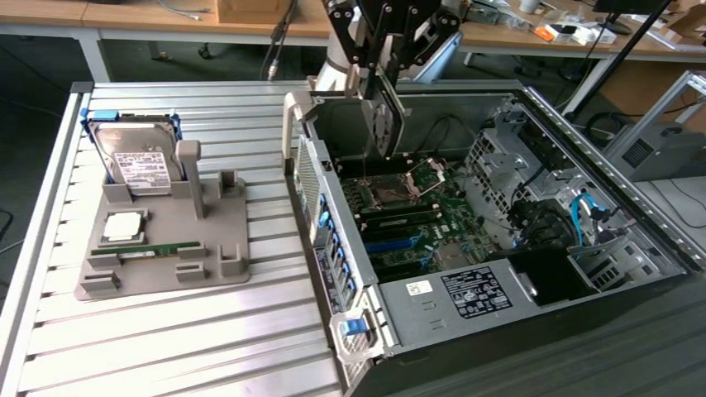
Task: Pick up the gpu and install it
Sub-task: 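Pick up the gpu and move the gpu toward the slot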
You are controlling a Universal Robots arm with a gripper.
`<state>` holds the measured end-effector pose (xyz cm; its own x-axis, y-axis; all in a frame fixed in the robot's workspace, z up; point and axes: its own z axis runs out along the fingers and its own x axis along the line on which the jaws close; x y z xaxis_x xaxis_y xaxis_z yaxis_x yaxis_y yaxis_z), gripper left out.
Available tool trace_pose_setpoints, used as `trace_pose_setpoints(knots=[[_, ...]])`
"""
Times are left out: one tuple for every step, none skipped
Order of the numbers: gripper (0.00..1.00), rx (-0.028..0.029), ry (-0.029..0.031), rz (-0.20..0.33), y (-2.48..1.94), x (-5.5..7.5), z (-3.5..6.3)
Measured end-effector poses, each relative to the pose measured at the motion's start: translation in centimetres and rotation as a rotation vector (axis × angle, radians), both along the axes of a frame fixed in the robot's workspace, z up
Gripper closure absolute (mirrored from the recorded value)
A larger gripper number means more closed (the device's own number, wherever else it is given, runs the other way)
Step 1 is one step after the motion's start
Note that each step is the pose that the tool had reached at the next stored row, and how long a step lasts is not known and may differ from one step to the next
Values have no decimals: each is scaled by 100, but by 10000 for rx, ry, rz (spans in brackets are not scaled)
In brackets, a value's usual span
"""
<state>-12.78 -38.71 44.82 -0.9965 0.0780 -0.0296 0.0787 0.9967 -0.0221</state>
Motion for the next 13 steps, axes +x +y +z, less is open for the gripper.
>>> trace_pose_setpoints(knots=[[70, -10, 0, 0, -2, 9, -2], [70, -23, 1, 0, -4, 19, -4], [70, -44, 0, 0, -8, 38, -8], [70, -56, 0, 1, -10, 48, -10], [70, -65, 0, 0, -12, 57, -12], [70, -76, 0, 0, -14, 67, -14], [70, -88, 0, 1, -15, 78, -16], [70, -99, 1, 0, -17, 87, -18], [70, -109, 0, 0, -19, 97, -20], [70, -120, 0, 0, -20, 107, -22], [70, -131, 1, 0, -22, 117, -23], [70, -143, 0, 0, -24, 129, -26], [70, -154, 1, 0, -26, 140, -28]])
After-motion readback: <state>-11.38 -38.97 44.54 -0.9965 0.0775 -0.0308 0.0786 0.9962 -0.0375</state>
